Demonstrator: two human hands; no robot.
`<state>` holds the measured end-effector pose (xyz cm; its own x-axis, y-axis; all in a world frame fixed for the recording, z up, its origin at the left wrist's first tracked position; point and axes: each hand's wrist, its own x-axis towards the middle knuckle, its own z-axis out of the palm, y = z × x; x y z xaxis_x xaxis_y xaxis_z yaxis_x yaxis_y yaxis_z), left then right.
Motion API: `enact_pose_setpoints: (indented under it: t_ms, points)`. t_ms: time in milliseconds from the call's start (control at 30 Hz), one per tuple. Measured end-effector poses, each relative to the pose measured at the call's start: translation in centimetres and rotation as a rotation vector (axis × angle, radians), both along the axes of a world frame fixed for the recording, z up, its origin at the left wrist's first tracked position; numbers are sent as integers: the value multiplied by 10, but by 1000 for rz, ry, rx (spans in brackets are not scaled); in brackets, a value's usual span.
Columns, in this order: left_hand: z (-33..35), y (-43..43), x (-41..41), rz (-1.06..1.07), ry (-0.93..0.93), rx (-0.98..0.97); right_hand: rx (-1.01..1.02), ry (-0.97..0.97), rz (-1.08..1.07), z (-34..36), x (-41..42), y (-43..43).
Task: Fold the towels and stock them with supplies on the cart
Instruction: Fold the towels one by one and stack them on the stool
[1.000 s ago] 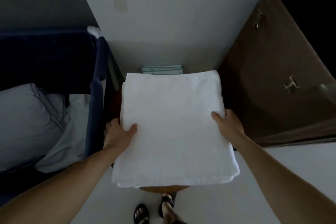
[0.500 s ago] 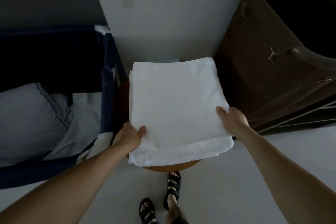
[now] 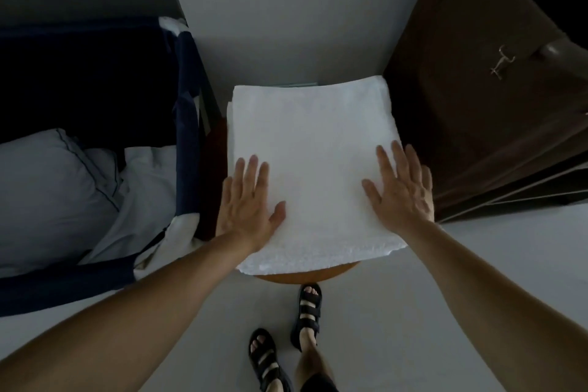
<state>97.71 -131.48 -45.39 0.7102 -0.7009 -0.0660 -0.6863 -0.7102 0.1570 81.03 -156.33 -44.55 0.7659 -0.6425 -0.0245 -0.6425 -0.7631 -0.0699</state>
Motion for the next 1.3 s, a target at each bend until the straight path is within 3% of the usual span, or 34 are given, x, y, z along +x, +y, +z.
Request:
enact_pose_setpoints:
  t_ms: [100, 200, 467, 567, 733, 1067, 1300]
  points:
    - [-11, -18, 14, -150, 64, 118, 75, 132, 149, -12, 16, 8]
    - [-35, -9, 21, -113, 171, 155, 168, 211, 111, -39, 18, 11]
    - [-39, -8, 22, -66, 190, 188, 175, 262, 112, -43, 24, 11]
    - [-15, -12, 37, -85, 181, 220, 186, 193, 104, -25, 41, 16]
    - [39, 2, 95, 41, -19, 51, 209, -6, 272, 20, 129, 48]
    - [51, 203, 228, 439, 83, 110, 250, -90, 662, 66, 298, 199]
    - [-3, 308, 336, 444, 234, 108, 319, 151, 619, 4, 404, 298]
